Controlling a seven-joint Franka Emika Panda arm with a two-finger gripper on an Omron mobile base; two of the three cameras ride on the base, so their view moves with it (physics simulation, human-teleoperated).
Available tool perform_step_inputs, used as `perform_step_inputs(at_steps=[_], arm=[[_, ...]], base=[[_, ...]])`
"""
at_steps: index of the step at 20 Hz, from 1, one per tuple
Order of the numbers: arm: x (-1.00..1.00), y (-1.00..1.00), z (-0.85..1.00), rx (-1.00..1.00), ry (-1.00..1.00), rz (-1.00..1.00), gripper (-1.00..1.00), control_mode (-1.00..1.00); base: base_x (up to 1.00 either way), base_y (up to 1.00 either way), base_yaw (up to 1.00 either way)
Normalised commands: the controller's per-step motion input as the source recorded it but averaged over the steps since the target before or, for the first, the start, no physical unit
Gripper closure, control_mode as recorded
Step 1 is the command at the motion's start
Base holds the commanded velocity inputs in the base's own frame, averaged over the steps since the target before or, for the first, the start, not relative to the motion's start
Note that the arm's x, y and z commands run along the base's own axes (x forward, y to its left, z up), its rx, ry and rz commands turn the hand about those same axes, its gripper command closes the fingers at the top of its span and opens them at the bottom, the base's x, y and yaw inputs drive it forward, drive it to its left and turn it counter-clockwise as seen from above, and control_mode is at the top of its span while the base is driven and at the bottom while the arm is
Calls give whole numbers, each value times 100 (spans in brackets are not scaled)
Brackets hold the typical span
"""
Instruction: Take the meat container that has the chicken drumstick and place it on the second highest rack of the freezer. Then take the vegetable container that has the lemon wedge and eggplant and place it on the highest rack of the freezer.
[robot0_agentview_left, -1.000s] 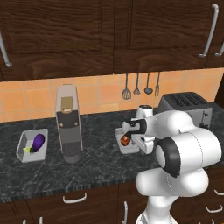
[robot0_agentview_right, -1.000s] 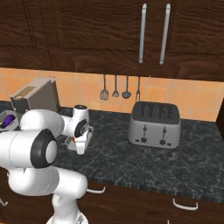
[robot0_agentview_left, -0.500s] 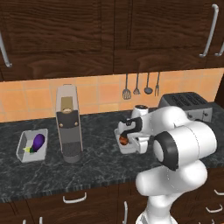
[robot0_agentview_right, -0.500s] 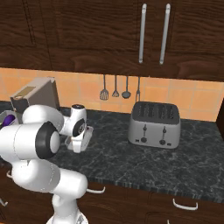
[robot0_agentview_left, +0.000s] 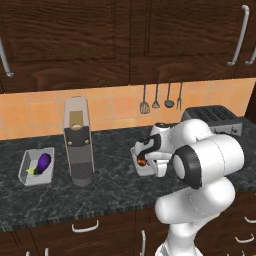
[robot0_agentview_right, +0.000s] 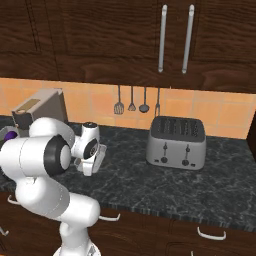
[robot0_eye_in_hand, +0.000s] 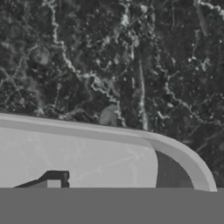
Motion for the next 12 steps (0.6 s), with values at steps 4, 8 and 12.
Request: perform_step_inputs(at_steps=[4, 8, 12], arm=[[0, 0, -6, 0, -2, 0, -100, -100], [0, 0, 0, 0, 0, 0, 100, -100], [0, 0, 0, 0, 0, 0, 100, -100]], base=[[0, 0, 0], [0, 0, 0], [0, 0, 0]])
